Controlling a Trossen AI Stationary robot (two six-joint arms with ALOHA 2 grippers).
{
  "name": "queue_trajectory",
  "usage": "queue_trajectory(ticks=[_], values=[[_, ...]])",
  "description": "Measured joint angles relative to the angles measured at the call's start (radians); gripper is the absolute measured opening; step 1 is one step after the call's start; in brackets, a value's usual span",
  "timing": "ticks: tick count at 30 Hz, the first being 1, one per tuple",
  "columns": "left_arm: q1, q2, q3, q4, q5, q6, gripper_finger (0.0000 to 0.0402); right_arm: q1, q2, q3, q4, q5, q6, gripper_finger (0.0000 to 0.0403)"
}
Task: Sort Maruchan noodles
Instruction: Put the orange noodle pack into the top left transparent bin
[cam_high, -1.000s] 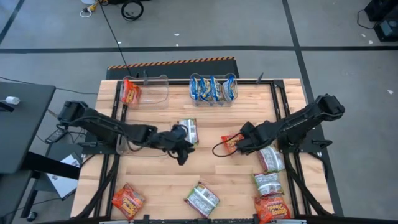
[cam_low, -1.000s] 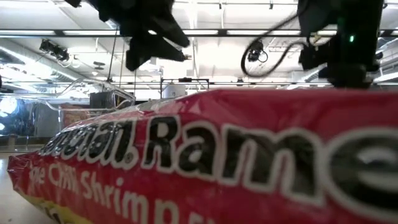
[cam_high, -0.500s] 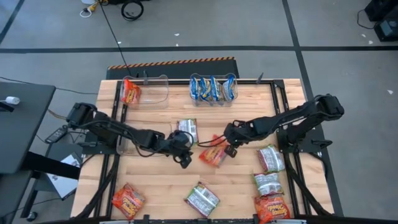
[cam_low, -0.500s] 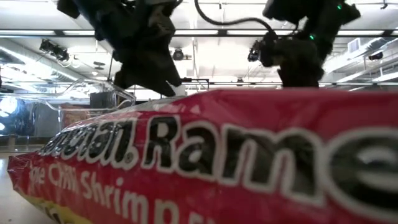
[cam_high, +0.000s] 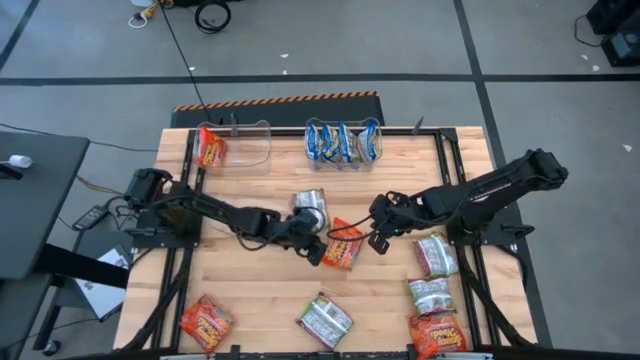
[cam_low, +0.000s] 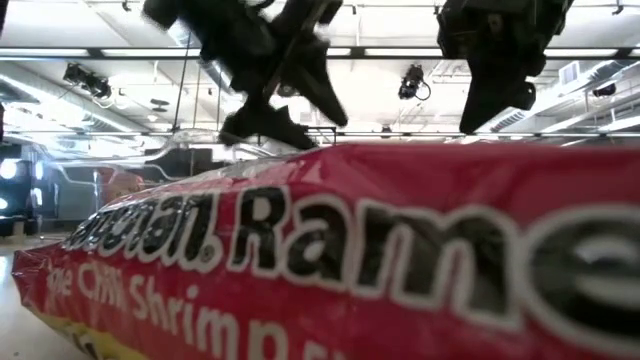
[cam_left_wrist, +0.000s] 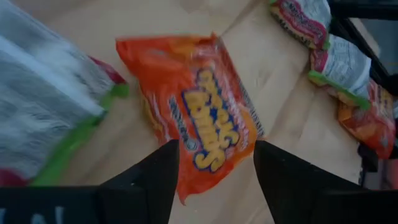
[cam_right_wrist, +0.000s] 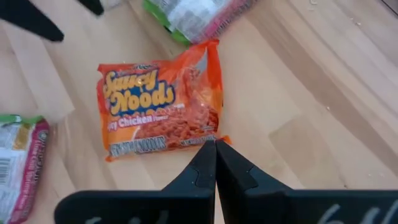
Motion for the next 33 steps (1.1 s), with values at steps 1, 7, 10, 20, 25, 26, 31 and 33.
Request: queue_trajectory(ticks=[1,7,10,20,25,26,31,33], values=[[0.003,-0.002,0.039,-0.064,-0.002,0.017,0.0211,0.003,-0.002,0.000,-0.001,0.000,0.006,0.0009],[0.040,-0.002,0.189,-0.291,-0.051,0.126,0.0208,0.013,0.003,0.000,-0.026,0.000,0.009,0.0009],[0.093,-0.001,0.215,-0.254,-0.041,0.226,0.0208,0.012,0.004,0.000,-0.025,0.000,0.016,0.0009],[0.287,0.033,0.222,-0.488,-0.120,0.344,0.0208,0.027,0.005,0.000,-0.038,-0.024,0.075,0.0010],[0.304,0.027,0.221,-0.606,-0.182,0.362,0.0208,0.045,0.005,0.000,-0.037,-0.024,0.100,0.0011],[0.306,0.027,0.222,-0.630,-0.195,0.358,0.0208,0.048,0.005,0.000,-0.038,-0.024,0.106,0.0011],[0.325,0.021,0.222,-0.801,-0.326,0.353,0.0208,0.059,0.005,0.000,-0.038,0.000,0.132,0.0011],[0.336,0.018,0.222,-0.887,-0.365,0.343,0.0208,0.060,0.005,0.000,-0.038,0.000,0.133,0.0011]])
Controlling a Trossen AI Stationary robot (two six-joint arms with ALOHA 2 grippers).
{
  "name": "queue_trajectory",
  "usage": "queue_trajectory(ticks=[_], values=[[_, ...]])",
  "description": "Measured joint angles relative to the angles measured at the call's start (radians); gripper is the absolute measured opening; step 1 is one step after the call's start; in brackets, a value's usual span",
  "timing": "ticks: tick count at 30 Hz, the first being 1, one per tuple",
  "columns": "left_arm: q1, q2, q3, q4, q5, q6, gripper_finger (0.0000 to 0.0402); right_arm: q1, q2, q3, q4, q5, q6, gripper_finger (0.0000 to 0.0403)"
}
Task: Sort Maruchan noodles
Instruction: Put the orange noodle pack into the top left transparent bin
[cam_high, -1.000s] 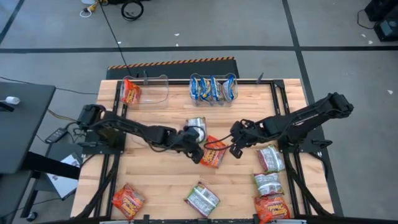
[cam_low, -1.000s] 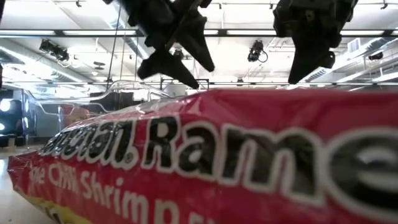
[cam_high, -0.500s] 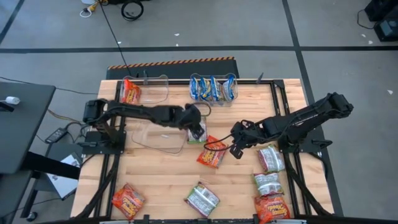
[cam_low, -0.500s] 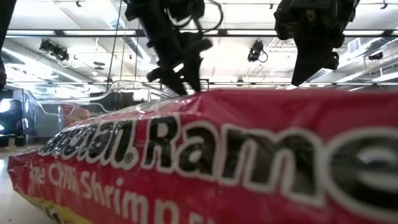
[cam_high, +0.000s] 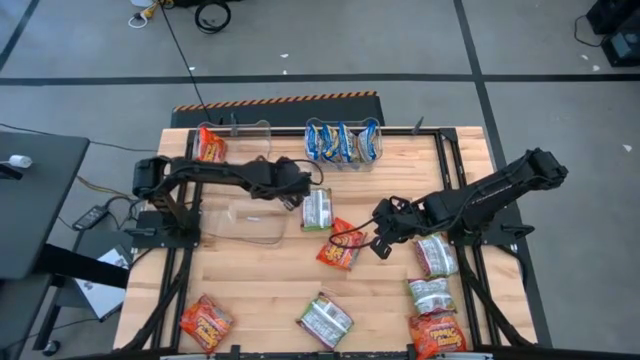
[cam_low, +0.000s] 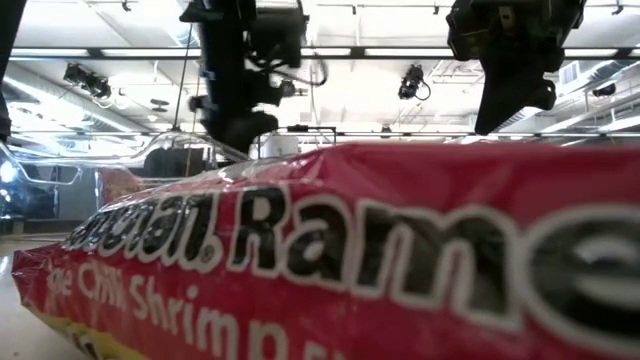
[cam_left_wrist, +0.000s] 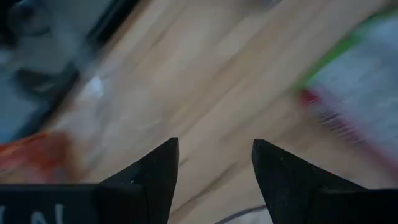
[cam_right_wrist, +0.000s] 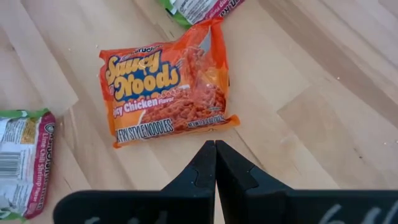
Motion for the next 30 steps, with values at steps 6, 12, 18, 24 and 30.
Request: queue_trajectory(ticks=[6,12,18,24,30], values=[[0.036,-0.001,0.000,-0.261,-0.099,-0.120,0.0208,0.012,0.000,0.000,0.001,0.021,0.027,0.0012],[0.095,-0.002,-0.005,-0.386,-0.119,-0.174,0.0208,0.035,0.000,0.000,0.001,0.044,0.060,0.0012],[0.176,-0.014,-0.006,-0.515,-0.094,-0.233,0.0208,0.083,0.000,0.000,-0.002,0.045,0.123,0.0012],[0.231,-0.111,-0.006,-0.517,-0.071,-0.266,0.0208,0.159,0.000,0.000,-0.007,0.059,0.205,0.0012],[0.262,-0.204,-0.034,-0.509,-0.067,-0.330,0.0208,0.223,0.000,0.000,-0.041,0.111,0.281,0.0012]])
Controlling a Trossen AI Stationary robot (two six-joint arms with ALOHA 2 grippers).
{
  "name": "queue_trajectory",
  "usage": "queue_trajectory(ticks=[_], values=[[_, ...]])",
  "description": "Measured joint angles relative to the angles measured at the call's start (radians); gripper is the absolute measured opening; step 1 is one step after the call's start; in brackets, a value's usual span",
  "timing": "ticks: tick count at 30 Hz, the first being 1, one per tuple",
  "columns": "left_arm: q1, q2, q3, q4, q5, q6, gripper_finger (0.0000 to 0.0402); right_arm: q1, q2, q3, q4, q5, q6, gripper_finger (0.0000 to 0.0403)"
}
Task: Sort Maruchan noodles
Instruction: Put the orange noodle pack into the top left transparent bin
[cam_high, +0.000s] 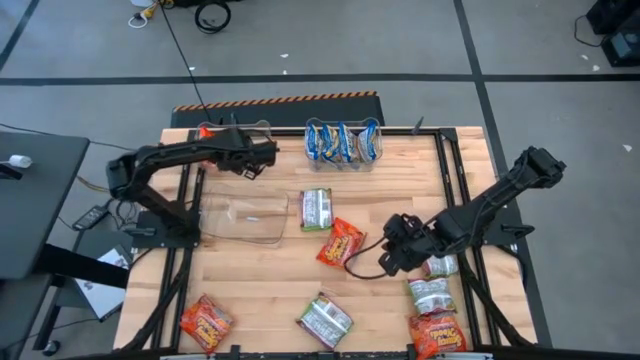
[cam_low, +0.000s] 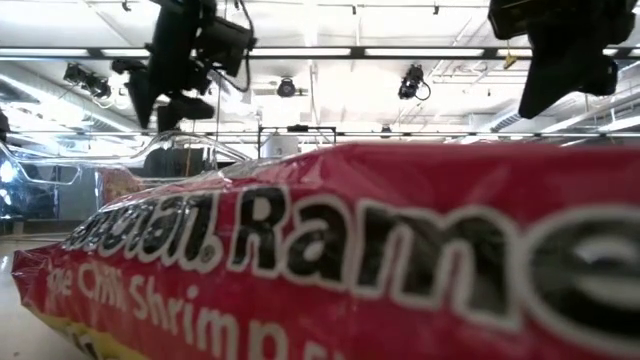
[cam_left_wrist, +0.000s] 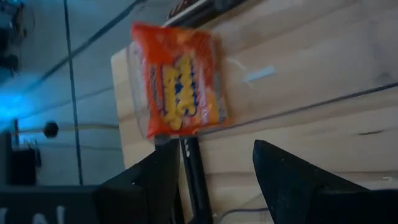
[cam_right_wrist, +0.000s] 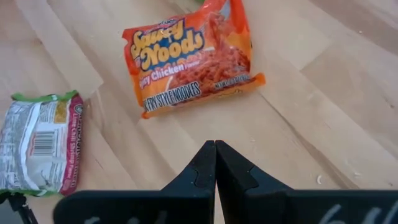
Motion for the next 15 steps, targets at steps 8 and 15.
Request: queue_trajectory(ticks=[8,15], values=[[0.020,-0.115,-0.231,0.102,0.120,-0.140,0.0208,0.032,0.000,0.000,-0.027,0.033,0.038,0.0012],[0.012,-0.129,-0.319,0.148,0.177,-0.180,0.0208,0.031,0.000,0.000,-0.030,0.041,0.031,0.0012]])
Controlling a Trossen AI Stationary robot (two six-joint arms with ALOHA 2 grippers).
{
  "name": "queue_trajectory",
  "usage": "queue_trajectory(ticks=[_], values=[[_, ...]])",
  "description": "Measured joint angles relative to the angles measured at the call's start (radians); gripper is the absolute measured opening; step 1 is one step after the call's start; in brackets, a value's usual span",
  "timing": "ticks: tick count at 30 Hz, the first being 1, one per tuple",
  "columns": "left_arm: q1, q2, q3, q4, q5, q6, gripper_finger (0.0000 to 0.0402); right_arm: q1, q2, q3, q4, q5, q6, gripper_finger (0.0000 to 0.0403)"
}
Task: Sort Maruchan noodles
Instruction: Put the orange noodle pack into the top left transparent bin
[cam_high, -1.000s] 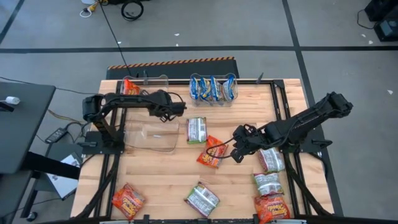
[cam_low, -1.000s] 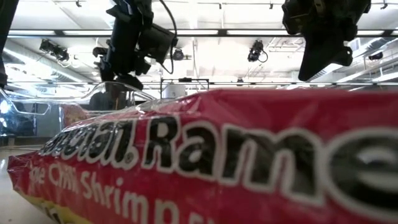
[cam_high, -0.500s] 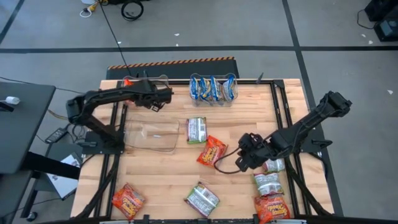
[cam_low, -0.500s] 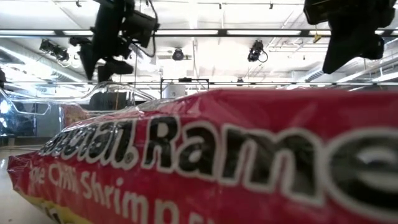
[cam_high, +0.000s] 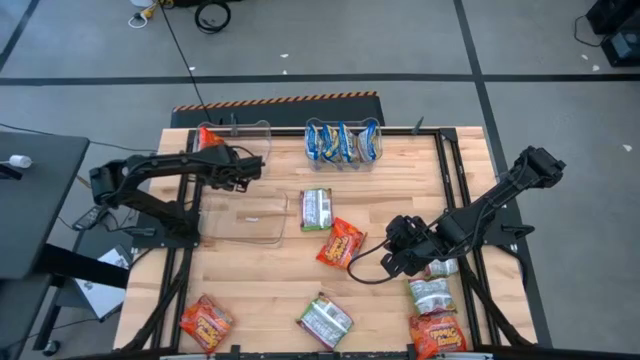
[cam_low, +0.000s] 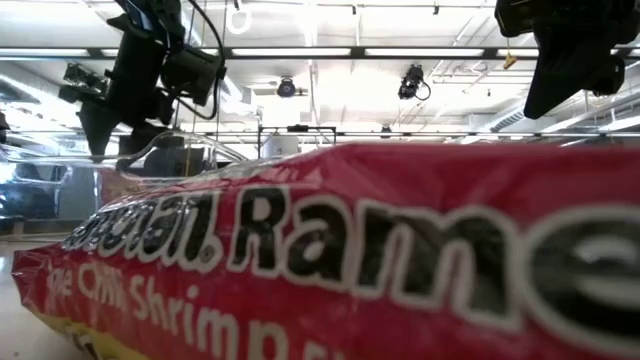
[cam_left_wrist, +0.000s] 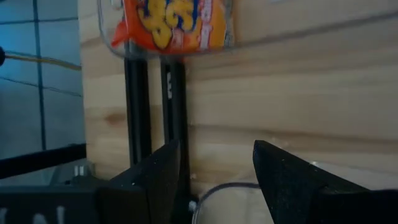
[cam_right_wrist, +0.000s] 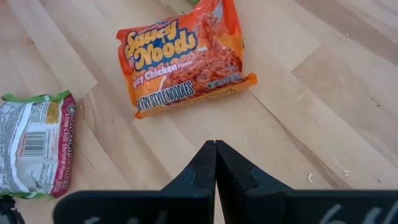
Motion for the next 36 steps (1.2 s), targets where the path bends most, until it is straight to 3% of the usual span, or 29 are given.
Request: queue_trajectory(ticks=[11,15,19,27,32,36], values=[[-0.052,-0.008,0.004,-0.071,0.065,-0.005,0.0208,0.000,0.000,0.000,-0.004,0.000,0.000,0.0012],[-0.080,-0.045,0.089,-0.093,0.058,0.015,0.0208,0.000,0.000,0.000,-0.036,0.001,-0.002,0.0012],[-0.175,-0.070,0.221,-0.065,0.061,0.018,0.0208,0.000,0.000,0.000,-0.070,0.002,-0.003,0.0012],[-0.431,-0.024,0.340,0.461,0.089,0.079,0.0208,-0.008,0.000,0.000,-0.099,0.009,-0.003,0.0012],[-0.494,0.158,0.430,0.624,0.201,0.104,0.0198,-0.032,0.000,0.000,-0.098,0.006,-0.003,0.0012],[-0.505,0.316,0.528,0.628,0.282,0.146,0.0191,-0.048,0.000,0.000,-0.097,-0.019,-0.002,0.0012]])
